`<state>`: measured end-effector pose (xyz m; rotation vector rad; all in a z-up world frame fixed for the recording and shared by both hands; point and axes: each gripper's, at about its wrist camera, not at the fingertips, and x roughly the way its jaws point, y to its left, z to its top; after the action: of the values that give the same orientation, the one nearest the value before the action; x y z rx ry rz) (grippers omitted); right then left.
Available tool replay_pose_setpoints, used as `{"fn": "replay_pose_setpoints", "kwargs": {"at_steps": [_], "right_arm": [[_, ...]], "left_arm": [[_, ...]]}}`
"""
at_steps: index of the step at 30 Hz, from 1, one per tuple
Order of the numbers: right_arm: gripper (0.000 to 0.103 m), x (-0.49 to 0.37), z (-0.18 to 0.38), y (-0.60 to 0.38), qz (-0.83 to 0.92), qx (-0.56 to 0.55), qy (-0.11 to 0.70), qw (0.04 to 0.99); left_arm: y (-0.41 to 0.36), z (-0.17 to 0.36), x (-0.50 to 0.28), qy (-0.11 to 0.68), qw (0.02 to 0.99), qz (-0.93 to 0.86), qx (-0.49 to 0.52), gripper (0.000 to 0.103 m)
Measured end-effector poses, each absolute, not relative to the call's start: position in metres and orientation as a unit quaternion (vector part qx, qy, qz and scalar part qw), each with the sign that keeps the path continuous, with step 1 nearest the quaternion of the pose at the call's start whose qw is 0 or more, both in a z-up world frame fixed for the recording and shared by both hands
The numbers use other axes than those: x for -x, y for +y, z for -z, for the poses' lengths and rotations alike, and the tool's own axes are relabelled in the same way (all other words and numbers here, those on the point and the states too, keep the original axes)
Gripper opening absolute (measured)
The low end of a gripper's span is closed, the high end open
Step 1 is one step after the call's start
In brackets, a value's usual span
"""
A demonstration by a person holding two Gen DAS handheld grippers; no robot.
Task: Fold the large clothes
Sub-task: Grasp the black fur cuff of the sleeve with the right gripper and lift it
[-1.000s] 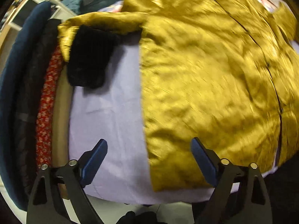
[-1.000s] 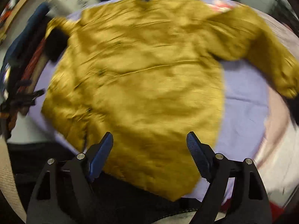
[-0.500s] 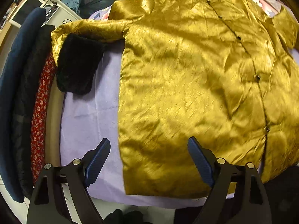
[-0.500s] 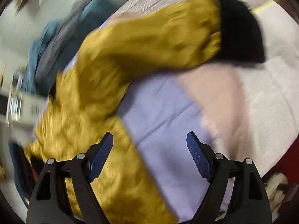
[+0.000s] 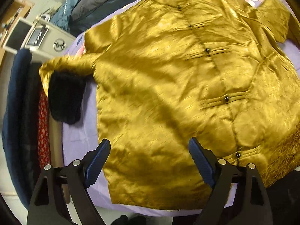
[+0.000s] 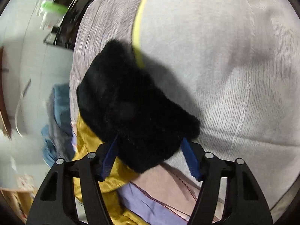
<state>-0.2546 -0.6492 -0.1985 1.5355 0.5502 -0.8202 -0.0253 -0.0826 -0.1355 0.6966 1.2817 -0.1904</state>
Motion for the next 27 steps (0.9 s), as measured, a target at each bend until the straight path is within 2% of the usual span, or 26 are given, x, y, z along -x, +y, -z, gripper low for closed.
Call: {"fn": "replay_pose_setpoints", "kwargs": {"at_steps": [2,4,10,13,17,22,23,27], "right_arm": [[0.015,0.261,0.197,-0.656,0.346,-0.675,0.228,0.610],[0.010,0.268,0.182,-0.666,0.331,-0.666,0.226,0.629],[0.007,0.296,0.076,-0.707,0.357,-0.557,0.207,0.721],[0.006,0.307,0.070,-0.722,0.383,-0.537,0.227,0.716],[0.006,0.281,0.069,-0.704,0.373,-0.515,0.254,0.728],[0.005,0.202,0.043,-0.654,0.322,-0.426,0.311,0.786],[0.001,0.178,0.035,-0.638,0.292,-0.407,0.322,0.804],[0.001,0.072,0.003,-0.541,0.178,-0.294,0.362,0.866]], "left_arm": [[-0.096,0.135,0.028,0.580,0.742,0.090,-0.324,0.085],[-0.108,0.131,0.031,0.579,0.744,0.098,-0.318,0.086],[-0.121,0.123,0.034,0.579,0.746,0.110,-0.308,0.086],[-0.120,0.125,0.033,0.578,0.745,0.115,-0.312,0.086],[-0.115,0.131,0.027,0.581,0.741,0.118,-0.317,0.086],[-0.106,0.131,0.018,0.576,0.747,0.112,-0.313,0.086],[-0.104,0.130,0.016,0.575,0.749,0.110,-0.310,0.088],[-0.088,0.131,0.010,0.577,0.754,0.095,-0.299,0.088]]}}
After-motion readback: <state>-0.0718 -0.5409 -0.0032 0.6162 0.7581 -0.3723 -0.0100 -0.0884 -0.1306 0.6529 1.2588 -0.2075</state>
